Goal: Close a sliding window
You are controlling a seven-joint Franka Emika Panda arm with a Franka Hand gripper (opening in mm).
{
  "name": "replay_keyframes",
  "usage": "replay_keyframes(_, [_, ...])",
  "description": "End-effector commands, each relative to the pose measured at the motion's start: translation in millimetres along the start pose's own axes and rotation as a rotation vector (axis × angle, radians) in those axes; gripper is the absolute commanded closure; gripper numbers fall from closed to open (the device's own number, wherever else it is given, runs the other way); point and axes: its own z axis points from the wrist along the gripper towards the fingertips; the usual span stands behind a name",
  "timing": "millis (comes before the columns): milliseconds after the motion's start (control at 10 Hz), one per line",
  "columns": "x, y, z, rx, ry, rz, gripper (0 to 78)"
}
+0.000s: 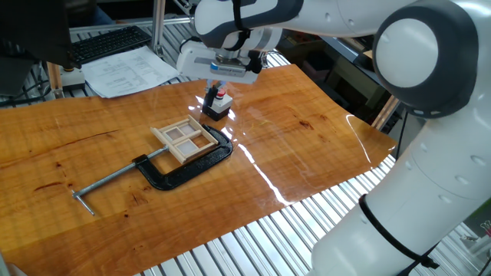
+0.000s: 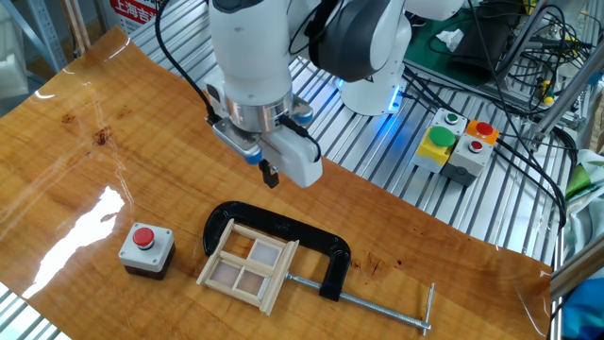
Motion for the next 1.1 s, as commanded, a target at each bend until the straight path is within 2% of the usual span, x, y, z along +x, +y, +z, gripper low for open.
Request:
replay_keyframes(100, [-1.8,0.3,-0.8,-0.015,-0.002,0.001,77.6])
replay_keyframes(500, [-2.0,0.5,-1.4,-0.012,-0.021,-0.006,77.6])
replay_keyframes(700, [-2.0,0.5,-1.4,-0.016,-0.020,0.001,77.6])
replay_keyframes(900, [-2.0,0.5,-1.4,-0.011,-0.014,0.018,77.6])
replay_keyframes(1000, [-2.0,0.5,-1.4,0.001,0.007,0.042,77.6])
replay_keyframes(1100, [-2.0,0.5,-1.4,0.005,0.014,0.069,77.6])
